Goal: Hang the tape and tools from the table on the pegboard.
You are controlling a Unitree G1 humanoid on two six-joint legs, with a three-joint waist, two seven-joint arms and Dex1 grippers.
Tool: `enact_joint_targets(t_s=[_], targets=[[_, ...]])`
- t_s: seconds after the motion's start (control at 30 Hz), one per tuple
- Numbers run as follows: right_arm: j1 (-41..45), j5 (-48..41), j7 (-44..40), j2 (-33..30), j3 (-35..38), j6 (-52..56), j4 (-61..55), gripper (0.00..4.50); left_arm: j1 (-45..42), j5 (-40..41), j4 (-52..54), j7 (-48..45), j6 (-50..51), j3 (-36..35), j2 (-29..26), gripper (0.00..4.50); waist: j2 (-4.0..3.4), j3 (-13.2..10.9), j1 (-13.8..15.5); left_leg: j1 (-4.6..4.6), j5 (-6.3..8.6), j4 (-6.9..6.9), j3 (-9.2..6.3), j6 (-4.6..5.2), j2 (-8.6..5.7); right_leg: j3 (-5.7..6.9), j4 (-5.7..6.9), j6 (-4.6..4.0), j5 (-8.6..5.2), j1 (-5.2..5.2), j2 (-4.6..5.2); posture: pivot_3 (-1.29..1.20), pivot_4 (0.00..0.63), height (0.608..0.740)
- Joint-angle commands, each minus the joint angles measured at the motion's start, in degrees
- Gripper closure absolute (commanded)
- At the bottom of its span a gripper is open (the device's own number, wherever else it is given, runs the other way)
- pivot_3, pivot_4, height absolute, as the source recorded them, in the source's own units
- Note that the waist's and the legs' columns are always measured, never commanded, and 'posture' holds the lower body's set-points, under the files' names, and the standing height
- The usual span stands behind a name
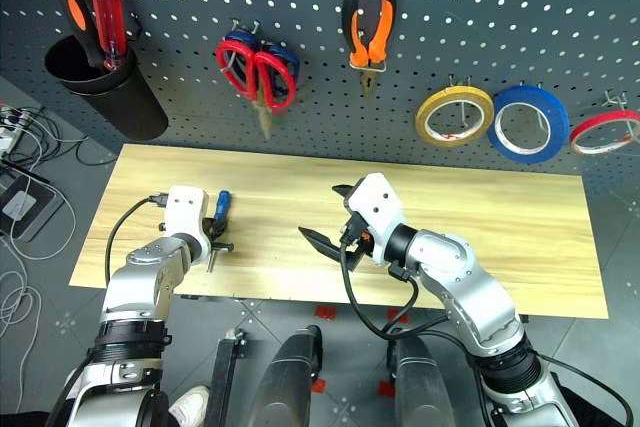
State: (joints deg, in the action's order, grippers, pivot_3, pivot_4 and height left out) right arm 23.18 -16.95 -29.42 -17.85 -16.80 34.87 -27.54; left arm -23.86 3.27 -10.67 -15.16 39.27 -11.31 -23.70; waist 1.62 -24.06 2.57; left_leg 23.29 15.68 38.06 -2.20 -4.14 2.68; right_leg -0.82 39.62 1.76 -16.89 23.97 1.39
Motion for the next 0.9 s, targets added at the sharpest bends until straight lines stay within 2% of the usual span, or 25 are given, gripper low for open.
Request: enact_joint_targets(t_s=[0.03, 0.27, 0.5, 0.6, 0.73, 0.9], targets=[[-0.7, -1.4, -1.3, -0.2, 2.4, -2.2, -1.4, 0.0, 3.6, -0.9, 7.2, -0.3, 0.4, 2.4, -0.9, 3.97, 0.02, 0.0, 0.0, 0.11, -0.05, 0.01, 0.0, -0.09, 0.0, 0.0, 0.03, 0.0, 0.0, 0.11, 0.01, 0.14, 0.418, 0.74], [-4.3, -9.9, -4.6, -0.9, 10.1, -1.8, -4.9, 0.0, 13.8, -7.3, 29.0, 2.8, -1.5, 10.2, -1.2, 3.97, 0.1, 0.2, 0.5, 0.63, -0.15, 0.0, -0.14, -0.28, 0.03, 0.3, -0.2, -0.01, 0.02, 0.33, 0.34, 0.16, 0.339, 0.74], [-1.5, -19.3, 0.1, 3.7, 15.2, 1.4, -7.5, 0.0, 14.1, -17.8, 43.0, 10.3, -7.0, 16.3, 1.1, 3.97, 0.16, 1.9, 0.7, 0.71, -0.28, -0.03, -0.19, -0.49, -0.04, 0.6, -0.19, -0.01, 0.03, 0.27, 0.43, 0.19, 0.263, 0.74], [2.0, -20.3, 4.0, 6.6, 16.2, 1.4, -7.2, 0.0, 10.7, -21.8, 45.4, 12.8, -9.8, 15.6, 1.1, 3.97, 0.21, 3.1, 0.7, 0.76, -0.28, -0.06, -0.19, -0.51, -0.03, 0.72, -0.24, -0.02, 0.03, 0.29, 0.4, 0.2, 0.236, 0.74], [6.2, -20.5, 7.4, 9.5, 16.5, 1.1, -5.8, 0.0, 2.3, -23.2, 42.8, 14.2, -13.2, 12.1, 0.3, 3.97, 0.24, 4.6, 1.2, 0.82, -0.31, -0.08, -0.27, -0.54, -0.05, 0.86, -0.3, -0.02, 0.03, 0.28, 0.21, 0.21, 0.216, 0.74], [10.6, -19.5, 8.8, 11.8, 15.6, -0.5, -3.3, 0.0, -13.8, -21.8, 29.8, 16.3, -18.0, 8.0, -0.9, 3.97, 0.34, 5.9, 2.1, 0.86, -0.33, -0.04, -0.41, -0.54, -0.09, 1.02, -0.35, -0.02, 0.03, 0.21, 0.17, 0.21, 0.199, 0.74]])
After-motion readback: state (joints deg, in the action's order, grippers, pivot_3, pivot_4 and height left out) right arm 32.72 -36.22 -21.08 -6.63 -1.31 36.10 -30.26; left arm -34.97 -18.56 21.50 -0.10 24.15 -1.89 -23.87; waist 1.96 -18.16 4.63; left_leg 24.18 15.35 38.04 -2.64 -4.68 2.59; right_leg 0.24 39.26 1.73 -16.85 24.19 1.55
